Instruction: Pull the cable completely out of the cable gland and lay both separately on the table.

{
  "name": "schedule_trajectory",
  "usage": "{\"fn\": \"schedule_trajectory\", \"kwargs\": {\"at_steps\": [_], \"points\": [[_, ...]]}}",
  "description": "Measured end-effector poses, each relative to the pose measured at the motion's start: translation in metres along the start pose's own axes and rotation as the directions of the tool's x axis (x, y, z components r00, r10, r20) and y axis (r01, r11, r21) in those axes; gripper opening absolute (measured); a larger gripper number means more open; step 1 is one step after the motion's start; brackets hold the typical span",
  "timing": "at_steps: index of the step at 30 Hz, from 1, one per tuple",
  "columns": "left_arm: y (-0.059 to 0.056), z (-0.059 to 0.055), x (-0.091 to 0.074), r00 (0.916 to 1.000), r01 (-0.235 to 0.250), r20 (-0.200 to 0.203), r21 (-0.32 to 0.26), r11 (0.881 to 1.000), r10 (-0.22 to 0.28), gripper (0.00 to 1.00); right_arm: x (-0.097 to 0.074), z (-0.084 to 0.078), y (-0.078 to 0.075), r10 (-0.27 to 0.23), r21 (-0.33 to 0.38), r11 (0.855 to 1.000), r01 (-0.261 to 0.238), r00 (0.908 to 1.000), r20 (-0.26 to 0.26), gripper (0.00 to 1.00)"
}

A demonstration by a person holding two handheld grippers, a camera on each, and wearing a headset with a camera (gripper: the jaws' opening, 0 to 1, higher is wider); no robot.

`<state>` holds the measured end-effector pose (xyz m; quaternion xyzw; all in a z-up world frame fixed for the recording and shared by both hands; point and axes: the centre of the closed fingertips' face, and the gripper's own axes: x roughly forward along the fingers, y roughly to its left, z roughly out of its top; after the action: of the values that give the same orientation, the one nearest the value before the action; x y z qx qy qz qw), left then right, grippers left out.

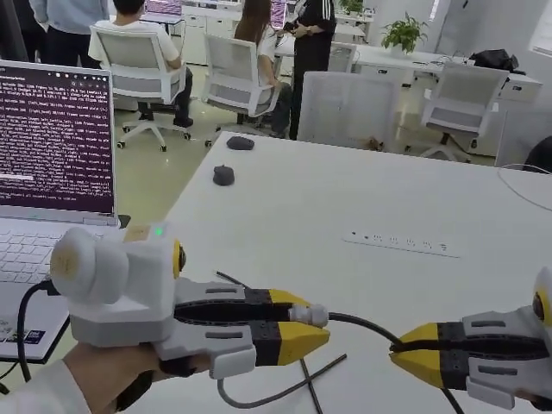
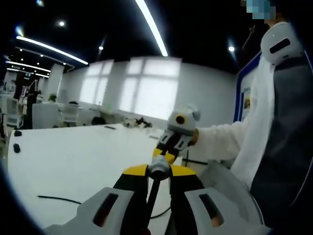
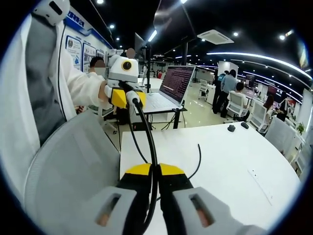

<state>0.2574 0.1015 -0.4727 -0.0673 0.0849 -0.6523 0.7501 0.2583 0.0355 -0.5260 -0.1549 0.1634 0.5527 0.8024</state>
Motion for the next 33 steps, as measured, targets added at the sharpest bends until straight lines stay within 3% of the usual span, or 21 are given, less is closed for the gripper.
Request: {"fn": "schedule_trajectory", "kwargs": {"at_steps": [6,12,15,19,25,27,33], "points": [[0.001,0.003,0.001,1.0,-0.005,-0.002,0.01,1.0,0.005,0.16,-0.004,0.008,0.0,0.007,-0.007,1.0,-0.007,0.9998,0.018,0.05],[0.0,0.0,0.008,0.9996,0.001,-0.029,0.02,1.0,-0.001,0.16,-0.002,0.031,0.001,0.004,-0.048,0.999,-0.001,0.9986,0.052,0.16],[-0.003,-0.004,0.013,0.9989,0.01,-0.045,0.021,1.0,-0.009,0.16,0.002,0.049,0.008,0.034,-0.088,0.996,-0.027,0.9957,0.086,0.18],[-0.006,-0.008,0.02,0.9978,0.022,-0.062,0.017,1.0,-0.02,0.16,0.01,0.061,0.017,0.081,-0.126,0.99,-0.069,0.9922,0.095,0.18],[-0.007,-0.01,0.023,0.9972,0.028,-0.07,0.01,1.0,-0.027,0.16,0.021,0.052,0.026,0.124,-0.154,0.981,-0.118,0.9919,0.03,0.09],[-0.008,-0.011,0.023,0.9972,0.029,-0.07,0.008,1.0,-0.028,0.16,0.022,0.049,0.028,0.137,-0.157,0.979,-0.132,0.9903,0.021,0.03],[-0.005,-0.013,0.022,0.997,0.024,-0.073,-0.001,1.0,-0.024,0.16,0.024,0.047,0.027,0.142,-0.149,0.979,-0.138,0.9896,0.019,0.02]]}}
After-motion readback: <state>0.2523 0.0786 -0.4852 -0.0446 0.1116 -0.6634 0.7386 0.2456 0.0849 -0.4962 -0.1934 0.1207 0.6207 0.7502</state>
